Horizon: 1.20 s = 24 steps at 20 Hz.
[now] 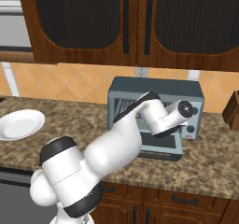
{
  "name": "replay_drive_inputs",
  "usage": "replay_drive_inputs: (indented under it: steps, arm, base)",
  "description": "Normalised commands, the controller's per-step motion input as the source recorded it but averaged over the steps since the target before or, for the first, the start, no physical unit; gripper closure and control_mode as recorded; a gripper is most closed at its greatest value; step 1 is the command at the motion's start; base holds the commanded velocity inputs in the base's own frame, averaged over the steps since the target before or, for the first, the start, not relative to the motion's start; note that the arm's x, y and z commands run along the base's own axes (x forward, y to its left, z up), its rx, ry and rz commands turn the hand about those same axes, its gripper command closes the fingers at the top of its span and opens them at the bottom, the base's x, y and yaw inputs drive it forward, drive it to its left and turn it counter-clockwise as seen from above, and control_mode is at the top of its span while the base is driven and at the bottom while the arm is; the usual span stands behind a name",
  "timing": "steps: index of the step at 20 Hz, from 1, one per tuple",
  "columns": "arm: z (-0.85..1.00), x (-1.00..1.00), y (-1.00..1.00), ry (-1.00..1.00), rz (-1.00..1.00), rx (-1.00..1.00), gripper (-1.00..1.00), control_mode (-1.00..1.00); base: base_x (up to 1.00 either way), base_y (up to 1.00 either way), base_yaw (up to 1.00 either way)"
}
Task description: Pick up the kebab skewer and baguette bread, and place them inside the toaster oven. Close the toaster oven door and start by setting the timer.
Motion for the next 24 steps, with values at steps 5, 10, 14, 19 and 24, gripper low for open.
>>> replay_drive_inputs:
  steps: [5, 10, 14, 19, 24]
  arm:
    - [-0.02, 0.31, 0.00, -0.08, 0.00, 0.00, 1.00, -1.00]
    - [-0.01, 0.38, -0.08, 0.01, 0.00, 0.00, 1.00, -1.00]
    - [0.00, 0.56, -0.16, 0.00, 0.01, 0.00, 1.00, -1.00]
    - [-0.01, 0.46, -0.27, 0.00, 0.00, 0.00, 1.00, -1.00]
    - [-0.24, 0.34, -0.29, -0.01, 0.00, 0.00, 1.00, -1.00]
  base:
    - [0.00, 0.00, 0.00]
    - [0.00, 0.00, 0.00]
    - [0.00, 0.00, 0.00]
    - [0.00, 0.00, 0.00]
    - [0.00, 0.00, 0.00]
